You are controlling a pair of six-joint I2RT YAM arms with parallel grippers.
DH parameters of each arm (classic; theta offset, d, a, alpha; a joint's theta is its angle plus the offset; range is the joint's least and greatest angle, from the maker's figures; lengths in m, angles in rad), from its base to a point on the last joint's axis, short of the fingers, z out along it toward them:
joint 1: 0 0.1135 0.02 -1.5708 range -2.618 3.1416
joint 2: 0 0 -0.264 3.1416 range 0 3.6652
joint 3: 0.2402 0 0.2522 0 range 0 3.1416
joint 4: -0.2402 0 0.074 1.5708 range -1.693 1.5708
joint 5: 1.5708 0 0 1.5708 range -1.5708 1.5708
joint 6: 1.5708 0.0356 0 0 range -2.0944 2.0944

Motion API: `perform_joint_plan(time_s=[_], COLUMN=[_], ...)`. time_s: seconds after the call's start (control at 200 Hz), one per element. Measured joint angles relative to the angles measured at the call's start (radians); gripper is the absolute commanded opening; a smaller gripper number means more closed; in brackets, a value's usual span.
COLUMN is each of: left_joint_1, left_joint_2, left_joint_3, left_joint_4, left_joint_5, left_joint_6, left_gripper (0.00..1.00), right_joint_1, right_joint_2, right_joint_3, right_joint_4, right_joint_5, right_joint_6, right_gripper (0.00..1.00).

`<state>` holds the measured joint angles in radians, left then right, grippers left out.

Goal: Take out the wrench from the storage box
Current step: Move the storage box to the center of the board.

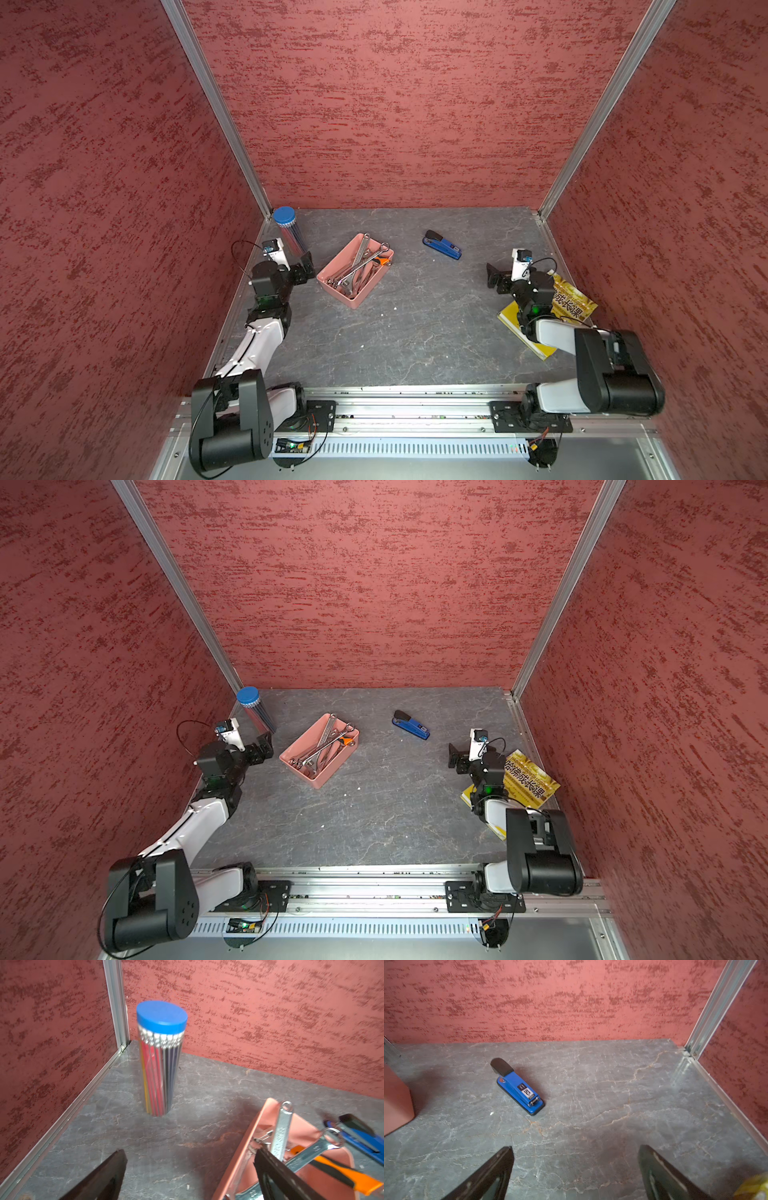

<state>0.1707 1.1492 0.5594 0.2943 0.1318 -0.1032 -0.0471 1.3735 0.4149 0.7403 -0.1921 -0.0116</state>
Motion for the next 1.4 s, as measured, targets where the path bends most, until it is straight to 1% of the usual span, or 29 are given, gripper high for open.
perform_joint_plan(time_s=[0.095,0.15,0.311,0.436,0.531,0.756,0.887,1.112,1.212,1.322,1.402], left_joint_1=[-0.02,-0.032,-0.068,-0.087,-0.105,-0.144,-0.153,-0.171,-0.188,-0.204,-0.215], left_joint_2=[-0.011,-0.006,0.046,0.114,0.17,0.322,0.426,0.561,0.615,0.663,0.691], left_joint_3=[0.07,0.119,0.272,0.381,0.447,0.55,0.616,0.718,0.76,0.79,0.805], left_joint_4=[-0.113,-0.195,-0.412,-0.567,-0.669,-0.831,-0.887,-0.908,-0.909,-0.909,-0.912], left_joint_5=[0.007,0.032,0.122,0.178,0.198,0.194,0.154,0.087,0.053,0.038,0.03], left_joint_6=[0.003,0.016,0.069,0.113,0.144,0.196,0.228,0.282,0.313,0.34,0.36], left_gripper=[1.0,1.0,1.0,1.0,1.0,0.93,0.86,0.72,0.58,0.54,0.44], right_joint_1=[0.0,0.0,0.006,0.027,0.053,0.157,0.235,0.344,0.383,0.417,0.434], right_joint_2=[-0.106,-0.158,-0.247,-0.273,-0.277,-0.264,-0.252,-0.241,-0.228,-0.208,-0.193], right_joint_3=[0.026,0.053,0.207,0.345,0.426,0.516,0.536,0.538,0.538,0.538,0.538], right_joint_4=[-0.079,-0.145,-0.394,-0.607,-0.752,-1.032,-1.132,-1.189,-1.193,-1.194,-1.193], right_joint_5=[-0.012,-0.033,-0.124,-0.187,-0.22,-0.238,-0.234,-0.218,-0.206,-0.2,-0.196], right_joint_6=[0.007,0.018,0.06,0.083,0.1,0.161,0.202,0.26,0.276,0.291,0.296], right_gripper=[0.99,0.98,0.98,0.98,0.98,0.99,0.98,0.99,0.98,0.98,0.99])
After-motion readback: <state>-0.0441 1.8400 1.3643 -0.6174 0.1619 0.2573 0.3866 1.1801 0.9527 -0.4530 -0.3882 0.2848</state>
